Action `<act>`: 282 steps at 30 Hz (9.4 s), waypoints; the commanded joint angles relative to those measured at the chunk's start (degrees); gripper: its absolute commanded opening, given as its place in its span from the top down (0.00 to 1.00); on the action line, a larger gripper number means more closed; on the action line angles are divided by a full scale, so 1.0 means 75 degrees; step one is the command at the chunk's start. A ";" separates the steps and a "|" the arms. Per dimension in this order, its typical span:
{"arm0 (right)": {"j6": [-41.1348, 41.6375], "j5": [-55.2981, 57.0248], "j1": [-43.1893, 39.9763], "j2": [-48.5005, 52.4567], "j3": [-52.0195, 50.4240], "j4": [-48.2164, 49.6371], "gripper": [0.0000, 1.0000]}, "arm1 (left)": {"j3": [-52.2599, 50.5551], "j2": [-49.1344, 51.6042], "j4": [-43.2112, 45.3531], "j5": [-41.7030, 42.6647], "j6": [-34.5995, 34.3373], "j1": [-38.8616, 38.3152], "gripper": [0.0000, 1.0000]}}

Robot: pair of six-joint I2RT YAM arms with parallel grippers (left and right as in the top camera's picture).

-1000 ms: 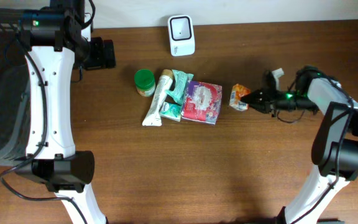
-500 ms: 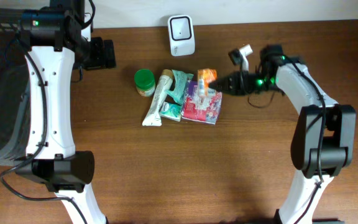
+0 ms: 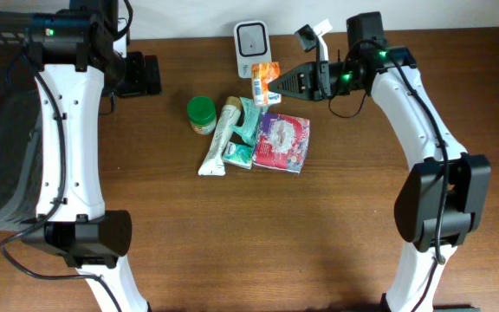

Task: Scan the item barcode

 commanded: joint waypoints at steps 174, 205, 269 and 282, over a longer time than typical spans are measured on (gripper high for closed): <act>0.1848 1.0331 -0.2200 -0.0903 -0.1055 -0.2579 0.96 | -0.0044 0.0026 -0.0012 -0.0032 -0.0067 -0.0006 0.01; 0.1498 1.0698 0.0271 0.0012 0.2151 -0.4741 0.01 | -0.0044 0.0026 -0.0012 -0.0032 -0.0067 -0.0006 0.01; 0.4814 0.7889 -0.0195 0.0006 -0.2337 0.1626 0.41 | -0.0047 0.0026 -0.0009 -0.0032 -0.0067 -0.0006 0.01; 0.4299 0.8026 -0.0530 0.0015 -0.2005 -0.0335 0.23 | -0.0044 0.0026 -0.0012 -0.0032 -0.0067 -0.0006 0.01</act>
